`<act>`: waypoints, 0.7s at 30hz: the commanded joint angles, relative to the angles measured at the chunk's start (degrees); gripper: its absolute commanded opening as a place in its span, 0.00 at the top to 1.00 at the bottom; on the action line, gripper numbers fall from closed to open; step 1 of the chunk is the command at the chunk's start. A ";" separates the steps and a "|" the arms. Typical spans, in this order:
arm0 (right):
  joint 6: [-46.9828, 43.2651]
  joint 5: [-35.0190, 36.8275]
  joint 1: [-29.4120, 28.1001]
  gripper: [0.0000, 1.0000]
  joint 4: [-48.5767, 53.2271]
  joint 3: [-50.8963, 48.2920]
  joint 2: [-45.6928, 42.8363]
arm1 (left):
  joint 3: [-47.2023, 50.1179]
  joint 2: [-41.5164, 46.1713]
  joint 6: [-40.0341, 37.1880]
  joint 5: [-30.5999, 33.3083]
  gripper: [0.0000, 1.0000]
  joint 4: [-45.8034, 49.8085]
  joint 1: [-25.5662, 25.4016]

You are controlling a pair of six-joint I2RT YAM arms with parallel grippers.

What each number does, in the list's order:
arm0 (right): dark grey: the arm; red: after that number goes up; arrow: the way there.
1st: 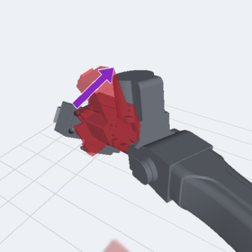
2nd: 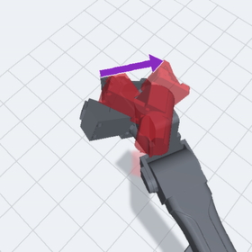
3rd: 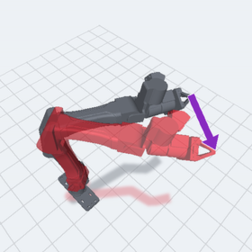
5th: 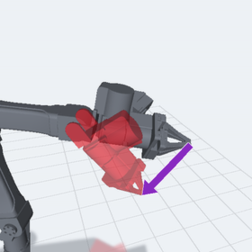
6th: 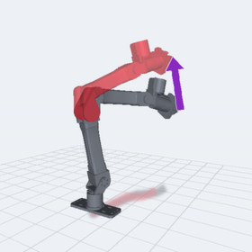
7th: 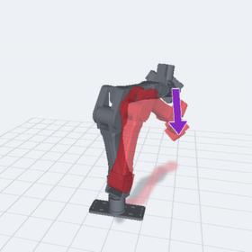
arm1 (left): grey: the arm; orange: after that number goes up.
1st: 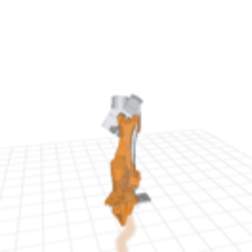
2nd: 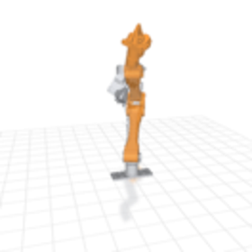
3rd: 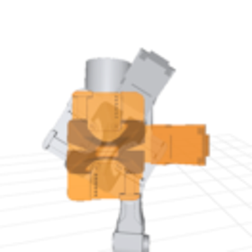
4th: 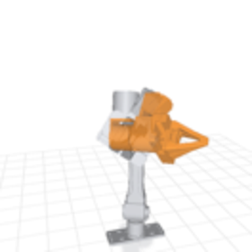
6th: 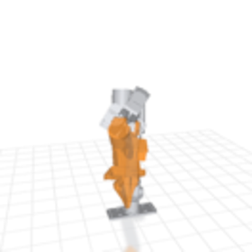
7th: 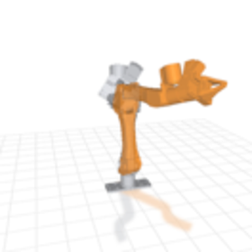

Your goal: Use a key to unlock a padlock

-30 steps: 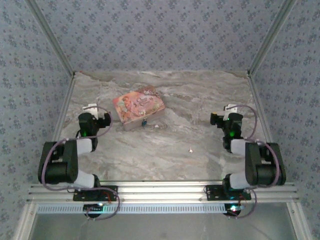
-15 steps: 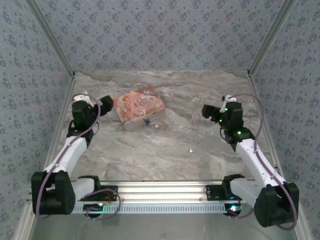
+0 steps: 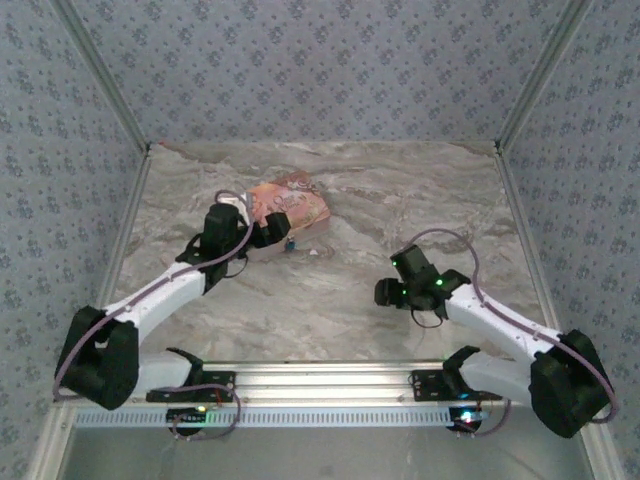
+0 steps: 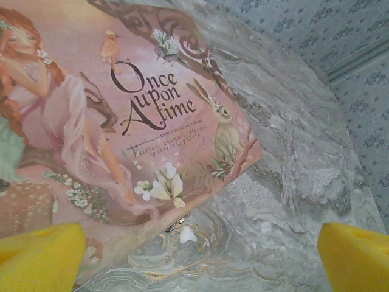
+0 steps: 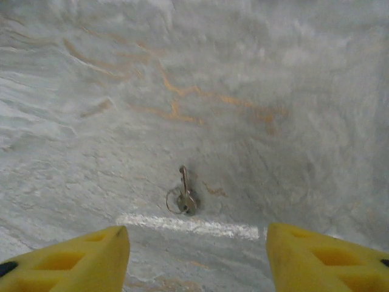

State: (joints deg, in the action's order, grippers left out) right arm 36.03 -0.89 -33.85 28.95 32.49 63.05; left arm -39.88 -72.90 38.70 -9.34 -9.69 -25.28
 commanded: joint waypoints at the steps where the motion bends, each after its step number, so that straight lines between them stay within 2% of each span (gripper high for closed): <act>1: 3.50 -0.22 -1.02 0.43 -2.20 -0.76 1.52 | -2.65 -1.07 0.63 0.54 0.02 -1.60 -1.19; 8: 4.00 0.38 -1.40 0.54 -4.96 -0.86 5.17 | -2.63 -1.24 0.68 1.21 0.02 -1.57 -2.06; 21: 4.92 -0.44 -1.84 0.65 -7.08 -1.17 8.70 | -2.84 -1.48 0.72 1.16 0.02 -1.20 -2.23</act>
State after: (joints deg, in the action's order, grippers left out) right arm 39.70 -0.95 -35.16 21.98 31.70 70.78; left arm -41.23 -74.28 39.11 -8.97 -10.11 -27.14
